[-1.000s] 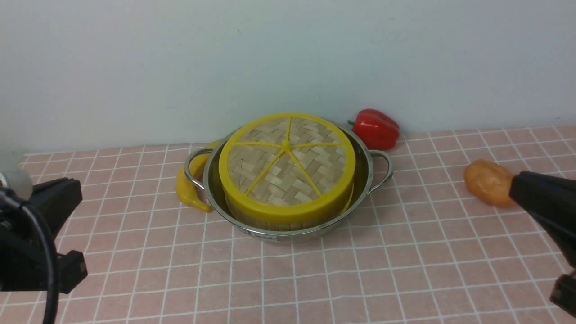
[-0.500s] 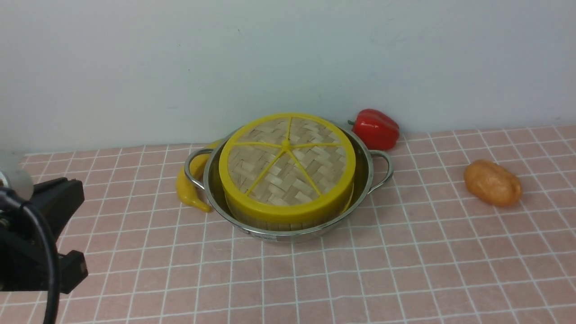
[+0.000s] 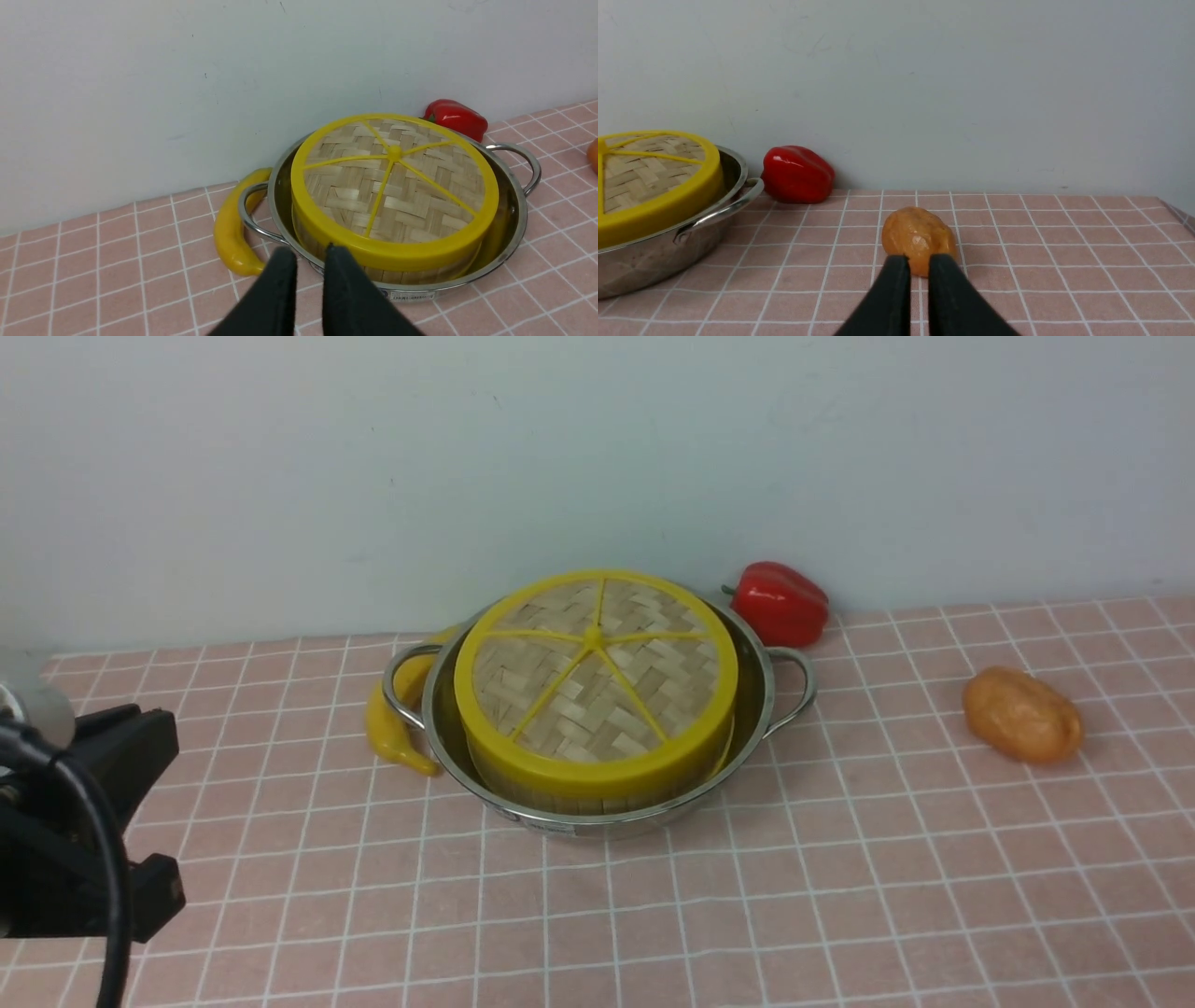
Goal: Place the steamer in the pot on the pink tablecloth, and put the lid on the steamer.
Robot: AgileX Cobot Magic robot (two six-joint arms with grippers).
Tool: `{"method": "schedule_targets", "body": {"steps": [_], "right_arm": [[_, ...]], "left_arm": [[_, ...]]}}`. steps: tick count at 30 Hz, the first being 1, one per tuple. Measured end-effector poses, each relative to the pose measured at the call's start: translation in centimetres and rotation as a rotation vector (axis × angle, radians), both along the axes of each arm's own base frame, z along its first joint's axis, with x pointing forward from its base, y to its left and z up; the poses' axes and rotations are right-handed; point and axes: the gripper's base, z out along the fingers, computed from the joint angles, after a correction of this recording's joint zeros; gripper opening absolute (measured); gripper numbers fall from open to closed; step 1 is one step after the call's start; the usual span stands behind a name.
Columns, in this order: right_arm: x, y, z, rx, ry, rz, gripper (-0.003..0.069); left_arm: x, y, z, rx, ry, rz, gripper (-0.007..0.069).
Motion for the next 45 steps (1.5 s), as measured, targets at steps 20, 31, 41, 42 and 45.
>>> {"method": "schedule_targets", "body": {"steps": [20,31,41,42,45], "right_arm": [[0.1,0.0,0.0,0.002,0.009,0.000,0.0152],[0.1,0.0,0.0,0.005,0.009,0.000,0.0185],[0.1,0.0,0.0,0.006,0.009,0.000,0.0206],[0.1,0.0,0.0,0.006,0.009,0.000,0.0210],[0.1,0.0,0.0,0.006,0.009,0.000,0.0218]], "left_arm": [[-4.5,2.9,-0.4,0.076,-0.169,0.214,0.0107],[-6.9,3.4,-11.7,0.133,-0.189,0.284,0.0117],[-6.8,3.4,-14.1,0.139,-0.112,0.278,0.0136],[-6.8,3.4,-14.2,0.140,-0.103,0.277,0.0138],[-6.8,3.4,-14.2,0.141,-0.097,0.277,0.0138]]}}
